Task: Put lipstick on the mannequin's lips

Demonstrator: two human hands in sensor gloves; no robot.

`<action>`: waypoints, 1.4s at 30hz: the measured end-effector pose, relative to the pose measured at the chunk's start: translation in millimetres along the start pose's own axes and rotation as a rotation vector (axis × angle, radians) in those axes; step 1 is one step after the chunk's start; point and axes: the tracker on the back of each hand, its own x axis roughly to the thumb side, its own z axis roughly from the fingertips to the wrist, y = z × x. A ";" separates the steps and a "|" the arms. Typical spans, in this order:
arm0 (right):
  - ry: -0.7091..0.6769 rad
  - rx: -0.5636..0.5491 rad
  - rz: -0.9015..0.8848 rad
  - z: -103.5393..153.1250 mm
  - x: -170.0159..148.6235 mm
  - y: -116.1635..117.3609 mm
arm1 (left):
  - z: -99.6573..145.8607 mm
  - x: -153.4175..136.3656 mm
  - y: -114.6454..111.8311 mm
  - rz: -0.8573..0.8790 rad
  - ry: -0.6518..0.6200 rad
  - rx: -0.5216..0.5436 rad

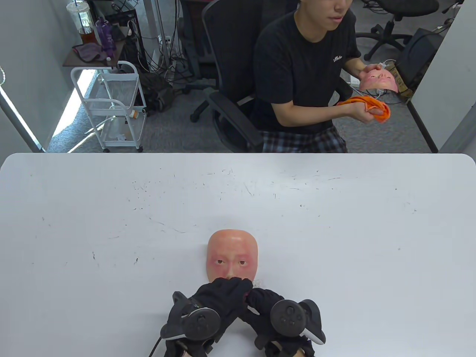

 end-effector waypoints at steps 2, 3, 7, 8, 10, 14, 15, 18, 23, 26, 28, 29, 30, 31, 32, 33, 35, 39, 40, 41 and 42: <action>0.003 0.008 0.001 -0.5 0.2 0.4 | 1.1 -2.8 4.1 0.009 0.010 0.019; 0.001 0.003 0.009 -0.7 0.8 0.4 | 1.4 -5.0 5.6 0.023 0.014 0.025; 0.043 -0.008 0.104 0.3 -1.4 0.5 | 8.3 -23.0 23.5 0.097 0.070 0.132; 0.051 -0.013 0.112 0.4 -2.8 0.1 | 10.1 -28.4 28.9 0.104 0.094 0.160; 0.060 -0.039 0.075 1.5 -5.5 -1.8 | 15.5 -49.8 43.8 0.035 0.216 0.195; 0.065 -0.068 0.076 2.5 -6.4 -4.7 | 19.2 -86.6 48.7 -0.192 0.432 0.052; 0.067 -0.068 0.077 2.5 -6.9 -4.6 | 20.0 -92.4 47.0 -0.227 0.477 0.021; 0.078 -0.058 0.071 0.9 -9.6 -3.4 | 19.4 -111.2 31.2 -0.249 0.554 -0.085; 0.095 -0.054 0.076 0.3 -12.7 -2.9 | 16.7 -125.1 13.0 -0.262 0.631 -0.232; 0.091 -0.052 0.074 0.2 -11.6 -2.7 | 18.0 -130.2 5.3 -0.237 0.656 -0.284; 0.086 -0.046 0.076 -0.3 -10.8 -1.2 | 19.5 -132.0 2.8 -0.211 0.667 -0.289; 0.084 -0.043 0.079 -0.4 -10.5 -0.6 | 19.6 -131.6 3.4 -0.209 0.671 -0.290; 0.082 -0.041 0.082 -0.4 -10.1 -0.1 | 19.7 -131.3 3.9 -0.214 0.667 -0.281; 0.081 -0.042 0.083 -0.4 -9.7 0.0 | 20.0 -131.2 4.0 -0.218 0.666 -0.279; 0.080 -0.043 0.083 -0.3 -9.2 0.1 | 20.5 -131.2 4.1 -0.219 0.668 -0.280; 0.077 -0.045 0.081 -0.2 -8.9 0.1 | 21.7 -130.3 6.1 -0.215 0.672 -0.276; 0.073 -0.050 0.080 0.2 -8.3 -0.6 | 23.2 -124.8 14.8 -0.199 0.667 -0.227; 0.062 -0.071 0.068 1.4 -6.6 -3.3 | 21.3 -87.8 39.1 -0.133 0.524 -0.014; 0.060 -0.077 0.064 1.6 -6.5 -3.6 | 19.5 -78.8 39.6 -0.092 0.465 0.010; 0.055 -0.086 0.058 2.0 -6.1 -3.9 | 16.5 -68.1 37.1 -0.020 0.398 0.028; 0.050 -0.095 0.053 2.4 -5.8 -4.3 | 14.5 -61.0 33.4 0.042 0.373 0.035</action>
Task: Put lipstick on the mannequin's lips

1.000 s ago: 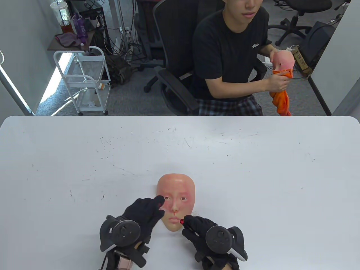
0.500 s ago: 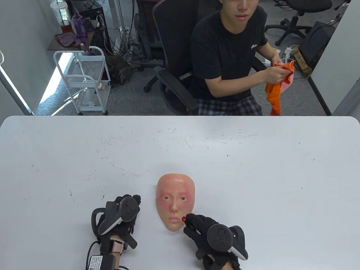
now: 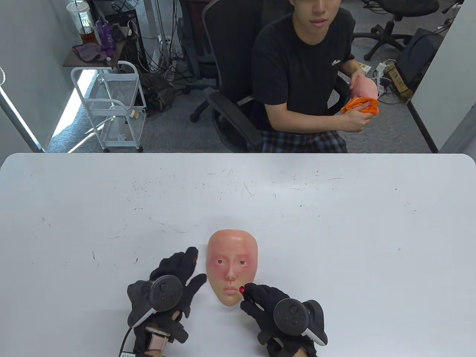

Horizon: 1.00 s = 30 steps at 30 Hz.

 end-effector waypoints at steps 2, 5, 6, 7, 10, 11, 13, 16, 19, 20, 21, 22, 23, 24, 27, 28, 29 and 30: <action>-0.003 -0.027 -0.017 1.4 1.1 -1.2 | -0.5 14.2 -15.9 0.170 -0.051 -0.057; -0.014 -0.040 -0.035 2.3 4.8 -1.3 | -2.4 26.7 -38.6 0.354 -0.091 -0.136; -0.019 -0.040 -0.032 2.5 6.8 -1.0 | -2.4 29.2 -44.0 0.393 -0.095 -0.153; -0.022 -0.041 -0.026 2.5 8.3 -0.8 | -2.8 31.0 -47.0 0.424 -0.101 -0.159; -0.012 -0.065 0.005 2.6 12.7 -0.4 | -2.7 30.8 -51.8 0.480 -0.067 -0.149; -0.011 -0.069 0.007 2.2 13.1 0.3 | -1.7 29.7 -52.4 0.491 -0.070 -0.152; -0.008 -0.061 0.000 1.6 14.0 1.9 | -0.6 28.1 -51.8 0.508 -0.072 -0.132; 0.016 -0.066 -0.070 0.3 16.5 4.6 | 0.1 24.6 -50.0 0.552 -0.076 -0.118; 0.028 -0.059 -0.062 0.6 19.0 5.6 | 0.1 23.2 -49.3 0.575 -0.082 -0.106; 0.034 -0.064 -0.041 0.6 19.5 5.9 | 0.2 23.2 -49.3 0.579 -0.088 -0.101; 0.035 -0.067 -0.034 0.7 19.7 6.0 | -0.2 23.4 -49.7 0.586 -0.093 -0.101; 0.033 -0.070 -0.037 0.9 19.9 6.1 | -1.0 23.1 -50.5 0.596 -0.099 -0.112; 0.026 -0.071 -0.036 1.3 19.9 5.8 | -1.6 22.6 -51.1 0.612 -0.105 -0.123; 0.012 -0.069 -0.037 1.7 19.7 5.0 | -2.2 21.7 -51.7 0.640 -0.110 -0.137; -0.014 -0.054 -0.070 2.9 19.1 3.0 | -4.7 16.6 -54.3 0.771 -0.151 -0.189; -0.018 -0.047 -0.078 3.0 18.9 2.9 | -5.9 13.1 -55.4 0.810 -0.147 -0.218; -0.019 -0.044 -0.089 2.5 19.0 3.0 | -5.7 9.3 -56.9 0.859 -0.151 -0.247; -0.017 -0.057 -0.107 2.4 19.0 3.1 | -4.8 7.0 -58.4 0.870 -0.124 -0.223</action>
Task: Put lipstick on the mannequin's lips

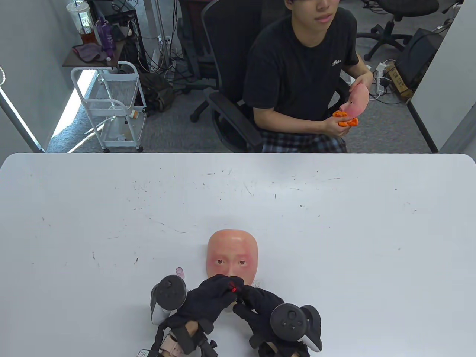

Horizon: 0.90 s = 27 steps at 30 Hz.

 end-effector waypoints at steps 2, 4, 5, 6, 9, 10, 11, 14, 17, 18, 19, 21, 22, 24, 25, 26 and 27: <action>-0.001 -0.004 -0.013 0.3 0.1 0.0 | 0.5 -0.3 -2.5 0.018 -0.001 0.036; 0.008 -0.026 0.028 1.4 0.9 0.4 | 0.9 3.8 -6.6 -0.041 0.001 0.031; -0.001 -0.025 0.047 1.4 1.5 1.0 | 1.9 6.4 -6.8 -0.126 0.012 0.086; -0.004 -0.026 0.049 1.6 1.7 1.1 | 1.4 8.1 -6.1 -0.157 -0.011 0.095; -0.016 -0.036 0.012 1.2 3.0 1.8 | 1.5 11.7 -5.3 -0.142 -0.044 0.075; -0.018 -0.041 0.005 1.4 3.2 1.8 | 1.7 11.4 -6.1 -0.103 -0.049 0.067; -0.018 -0.041 0.005 1.8 3.1 1.6 | 1.5 10.7 -6.2 -0.073 -0.052 0.058; -0.019 -0.034 -0.001 1.8 1.8 1.2 | 0.8 6.3 -7.0 0.016 -0.045 -0.005; -0.016 -0.047 -0.021 1.7 1.2 2.4 | 3.7 0.7 -9.9 0.034 -0.007 0.067; -0.018 -0.045 -0.006 1.8 2.1 3.4 | 4.4 -0.4 -10.9 0.043 0.015 0.075; -0.012 -0.050 0.012 2.0 2.6 3.9 | 4.9 -0.3 -11.2 0.048 0.014 0.081; -0.013 -0.051 0.017 2.2 3.0 4.8 | 5.0 1.0 -9.7 0.019 0.005 0.092; -0.012 -0.052 0.014 2.2 3.0 4.9 | 4.4 2.0 -9.3 0.005 -0.008 0.087; -0.010 -0.057 0.012 2.2 2.5 5.0 | 3.6 4.6 -8.3 -0.022 -0.026 0.077; -0.014 -0.054 0.011 2.6 1.7 4.6 | 2.8 5.2 -7.4 -0.018 -0.037 0.059; -0.018 -0.050 0.006 2.7 1.4 4.2 | 1.7 4.9 -6.5 -0.001 -0.042 0.030; -0.020 -0.049 0.004 2.7 1.4 4.1 | 1.3 4.5 -6.3 0.018 -0.046 0.011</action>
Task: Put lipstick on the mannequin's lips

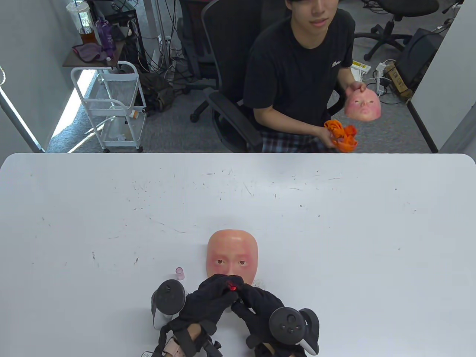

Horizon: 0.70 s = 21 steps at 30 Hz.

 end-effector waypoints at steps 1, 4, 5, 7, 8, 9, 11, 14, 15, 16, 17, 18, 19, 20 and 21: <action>0.001 -0.002 -0.002 -0.2 0.3 0.0 | -0.1 -0.9 -0.8 0.017 0.002 -0.009; 0.006 -0.015 -0.014 -0.6 -1.5 0.4 | 2.6 -4.1 -4.5 0.023 0.032 0.049; 0.001 -0.009 -0.021 -1.0 -1.5 0.9 | 2.6 -4.6 -5.1 0.022 0.042 0.054; 0.002 -0.010 0.002 -0.3 -0.3 1.7 | 2.9 -5.3 -4.0 0.005 0.049 0.057; 0.000 -0.008 0.008 -0.2 0.5 2.2 | 3.1 -5.0 -2.3 -0.006 0.040 0.069; 0.000 -0.009 0.007 -0.1 1.0 2.6 | 3.1 -4.5 -1.6 -0.013 0.031 0.068; -0.001 -0.015 0.003 0.0 1.8 2.5 | 2.4 -2.9 -0.5 -0.008 0.010 0.057; -0.009 -0.002 -0.009 0.4 0.7 1.1 | 0.3 -3.3 1.8 0.035 -0.010 -0.003; -0.009 -0.001 -0.010 0.2 0.7 1.4 | 0.4 -4.4 1.4 0.046 -0.013 -0.015; -0.007 -0.004 -0.011 0.0 0.8 1.7 | 0.9 -5.1 1.1 0.048 -0.010 -0.009; -0.004 -0.008 -0.013 -0.1 0.9 1.7 | 2.0 -6.1 0.3 0.054 0.002 0.016; -0.003 -0.012 -0.026 0.0 0.9 1.6 | 3.1 -7.5 -0.5 0.062 0.015 0.044; -0.010 -0.009 -0.030 -0.5 1.5 2.1 | 3.7 -8.5 -1.2 0.063 0.027 0.053; -0.003 -0.006 -0.012 -0.3 2.7 2.9 | 4.4 -9.3 -1.7 0.065 0.037 0.058; 0.007 -0.012 0.004 0.1 3.0 3.4 | 4.4 -9.4 -1.7 0.065 0.039 0.062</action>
